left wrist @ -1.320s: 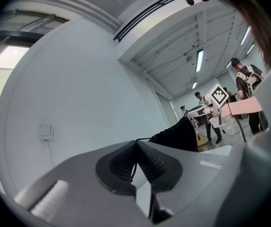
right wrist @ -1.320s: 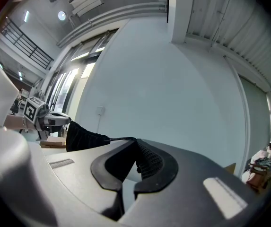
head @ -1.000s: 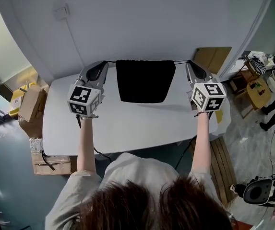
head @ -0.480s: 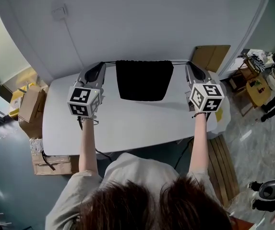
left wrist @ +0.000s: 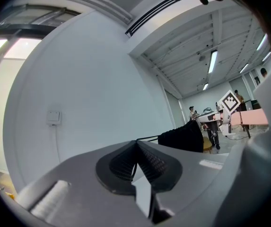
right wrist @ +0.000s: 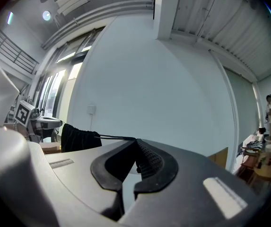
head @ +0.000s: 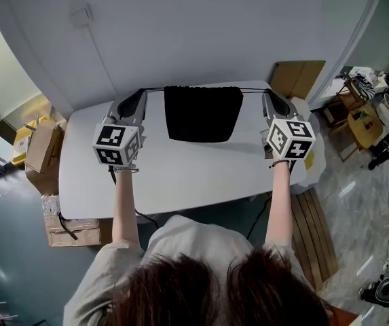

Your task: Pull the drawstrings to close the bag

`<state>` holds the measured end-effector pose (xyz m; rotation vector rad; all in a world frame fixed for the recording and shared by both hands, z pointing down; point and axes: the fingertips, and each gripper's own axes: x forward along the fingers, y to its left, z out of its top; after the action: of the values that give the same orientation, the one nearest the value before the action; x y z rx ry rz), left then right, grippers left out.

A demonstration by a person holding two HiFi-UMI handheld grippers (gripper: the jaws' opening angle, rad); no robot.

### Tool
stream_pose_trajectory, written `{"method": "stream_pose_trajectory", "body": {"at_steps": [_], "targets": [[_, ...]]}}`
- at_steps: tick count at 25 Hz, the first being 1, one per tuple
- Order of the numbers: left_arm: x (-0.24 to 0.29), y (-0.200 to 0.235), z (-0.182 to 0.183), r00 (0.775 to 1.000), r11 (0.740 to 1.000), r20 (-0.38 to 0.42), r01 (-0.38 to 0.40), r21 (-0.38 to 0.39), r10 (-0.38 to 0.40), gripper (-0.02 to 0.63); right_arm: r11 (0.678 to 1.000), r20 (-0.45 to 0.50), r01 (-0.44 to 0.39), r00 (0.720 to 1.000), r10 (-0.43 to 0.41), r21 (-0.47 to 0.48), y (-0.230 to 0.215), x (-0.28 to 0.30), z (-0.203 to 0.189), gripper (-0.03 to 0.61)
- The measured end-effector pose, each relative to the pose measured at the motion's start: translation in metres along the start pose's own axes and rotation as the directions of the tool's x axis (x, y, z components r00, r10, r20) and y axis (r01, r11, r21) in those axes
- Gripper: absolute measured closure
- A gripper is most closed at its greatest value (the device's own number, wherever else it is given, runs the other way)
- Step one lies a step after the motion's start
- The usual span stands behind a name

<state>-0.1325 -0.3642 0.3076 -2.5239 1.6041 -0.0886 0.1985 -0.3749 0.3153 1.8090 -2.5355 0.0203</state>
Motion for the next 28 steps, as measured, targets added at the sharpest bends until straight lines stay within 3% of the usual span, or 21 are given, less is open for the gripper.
{"method": "stream_pose_trajectory", "body": {"at_steps": [19, 28], "targets": [[-0.011, 0.01, -0.003, 0.998, 0.997, 0.013, -0.053, -0.054, 0.054, 0.612, 0.998, 0.015, 0.026, 1.0, -0.027, 0.049, -0.005, -0.004, -0.005, 0.566], [-0.017, 0.018, -0.005, 0.997, 0.997, 0.004, -0.073, -0.04, 0.073, 0.612, 0.996, 0.024, 0.043, 0.999, -0.045, 0.078, -0.005, -0.004, -0.004, 0.566]]}}
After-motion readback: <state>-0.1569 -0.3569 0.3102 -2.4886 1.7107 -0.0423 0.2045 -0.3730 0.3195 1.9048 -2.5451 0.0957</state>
